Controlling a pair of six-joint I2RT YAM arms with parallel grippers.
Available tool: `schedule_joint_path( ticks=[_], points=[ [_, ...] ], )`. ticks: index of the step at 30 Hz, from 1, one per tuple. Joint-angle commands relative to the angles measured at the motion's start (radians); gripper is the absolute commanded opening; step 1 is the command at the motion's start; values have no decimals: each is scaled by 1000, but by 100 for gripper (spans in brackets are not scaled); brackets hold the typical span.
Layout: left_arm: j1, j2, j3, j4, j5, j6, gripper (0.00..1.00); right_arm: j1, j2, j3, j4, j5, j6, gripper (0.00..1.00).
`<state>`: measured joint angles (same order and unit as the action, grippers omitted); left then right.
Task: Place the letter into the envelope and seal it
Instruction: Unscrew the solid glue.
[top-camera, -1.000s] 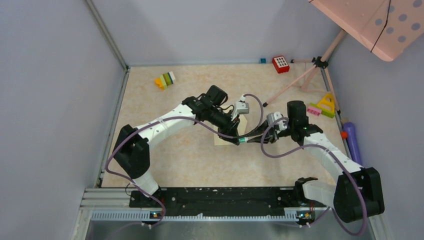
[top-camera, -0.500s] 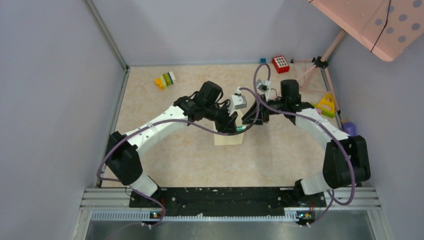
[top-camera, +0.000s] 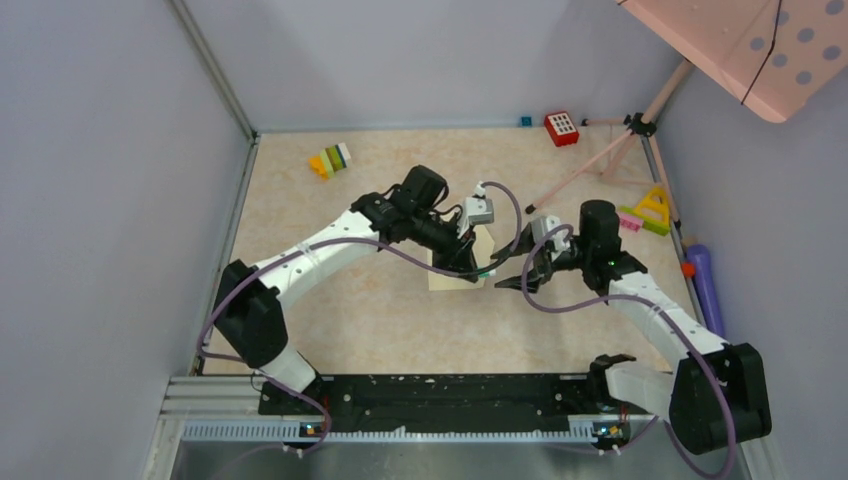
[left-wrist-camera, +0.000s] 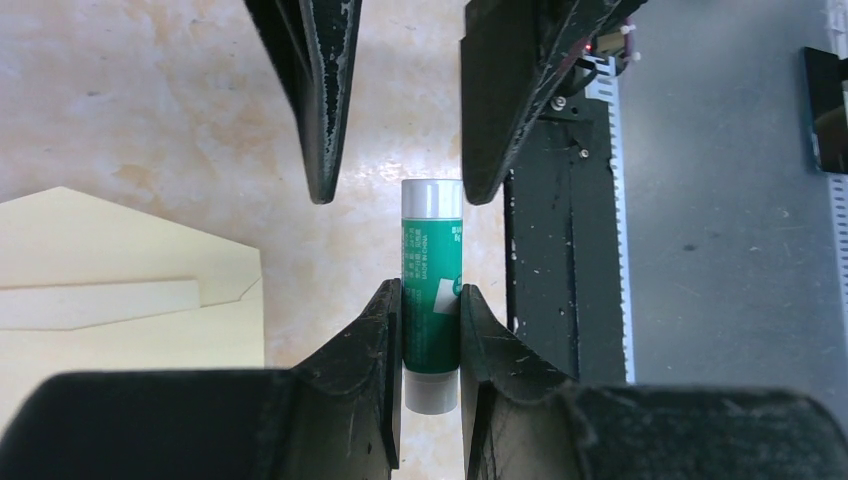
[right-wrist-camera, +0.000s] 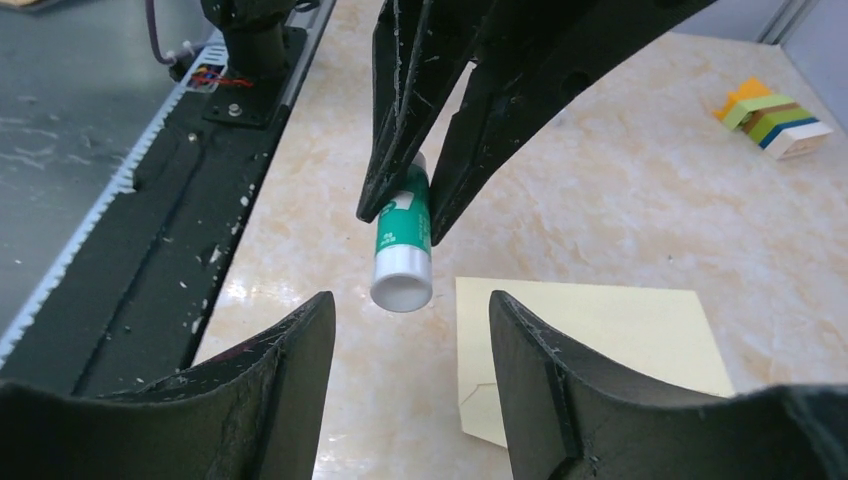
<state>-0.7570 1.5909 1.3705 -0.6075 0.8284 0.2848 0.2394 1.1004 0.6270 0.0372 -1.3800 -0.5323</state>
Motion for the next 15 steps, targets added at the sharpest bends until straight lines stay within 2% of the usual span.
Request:
schedule_joint_path(
  ticks=[1, 10, 15],
  points=[
    [2, 31, 36, -18, 122, 17, 0, 3, -32, -31, 74, -48, -203, 57],
    [1, 68, 50, -37, 136, 21, 0, 2, -80, -65, 73, -53, -291, 49],
    [2, 70, 58, -34, 134, 12, 0, 2, -84, -47, -74, -80, -425, 45]
  ],
)
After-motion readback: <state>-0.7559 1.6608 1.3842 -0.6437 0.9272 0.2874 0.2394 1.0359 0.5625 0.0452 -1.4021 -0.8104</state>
